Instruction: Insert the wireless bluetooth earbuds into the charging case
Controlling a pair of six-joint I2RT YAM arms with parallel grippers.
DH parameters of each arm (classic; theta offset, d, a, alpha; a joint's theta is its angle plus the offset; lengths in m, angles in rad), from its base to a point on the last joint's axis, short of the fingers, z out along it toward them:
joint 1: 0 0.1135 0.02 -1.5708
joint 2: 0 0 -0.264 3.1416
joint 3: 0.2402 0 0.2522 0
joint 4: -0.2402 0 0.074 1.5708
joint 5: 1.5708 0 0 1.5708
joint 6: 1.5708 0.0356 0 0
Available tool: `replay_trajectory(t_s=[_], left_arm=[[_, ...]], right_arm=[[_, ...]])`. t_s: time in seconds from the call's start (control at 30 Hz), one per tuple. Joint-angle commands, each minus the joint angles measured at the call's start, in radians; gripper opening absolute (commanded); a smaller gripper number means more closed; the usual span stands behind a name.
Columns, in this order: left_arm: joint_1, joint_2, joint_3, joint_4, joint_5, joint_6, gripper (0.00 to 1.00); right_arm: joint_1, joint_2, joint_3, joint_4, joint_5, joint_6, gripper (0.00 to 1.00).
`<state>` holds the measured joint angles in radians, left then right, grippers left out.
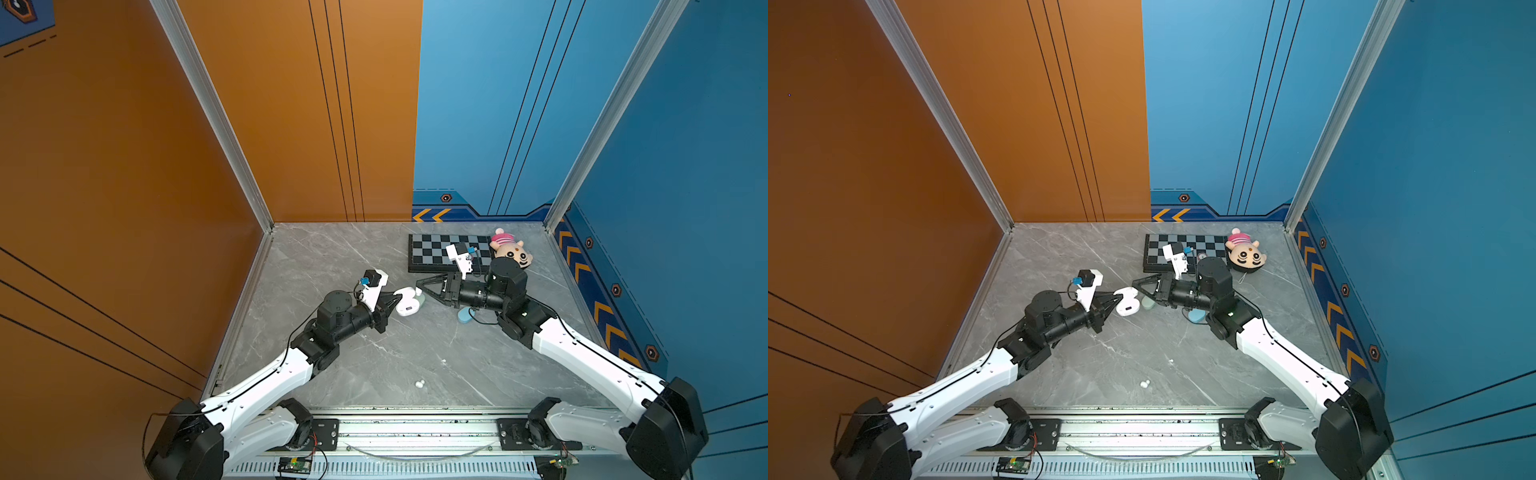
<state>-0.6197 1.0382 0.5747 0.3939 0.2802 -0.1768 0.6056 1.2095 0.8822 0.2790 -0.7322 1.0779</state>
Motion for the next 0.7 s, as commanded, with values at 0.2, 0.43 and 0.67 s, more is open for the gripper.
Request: replay_trajectory(t_s=[0.2,0.43,0.67], left_arm=[[0.013,-0.007,0.047,0.020,0.063,-0.002,0.00],[0.012,-0.015,0.058,0.020,0.070,-0.009,0.00],[0.013,-0.018,0.061,0.021,0.075,-0.014,0.00]], right_arm=[[0.062,0.046,0.044,-0.013,0.007,-0.089,0.10],[0.087,0.062,0.052,-0.061,0.027,-0.154,0.10],[0.089,0.055,0.047,-0.107,0.083,-0.209,0.10]])
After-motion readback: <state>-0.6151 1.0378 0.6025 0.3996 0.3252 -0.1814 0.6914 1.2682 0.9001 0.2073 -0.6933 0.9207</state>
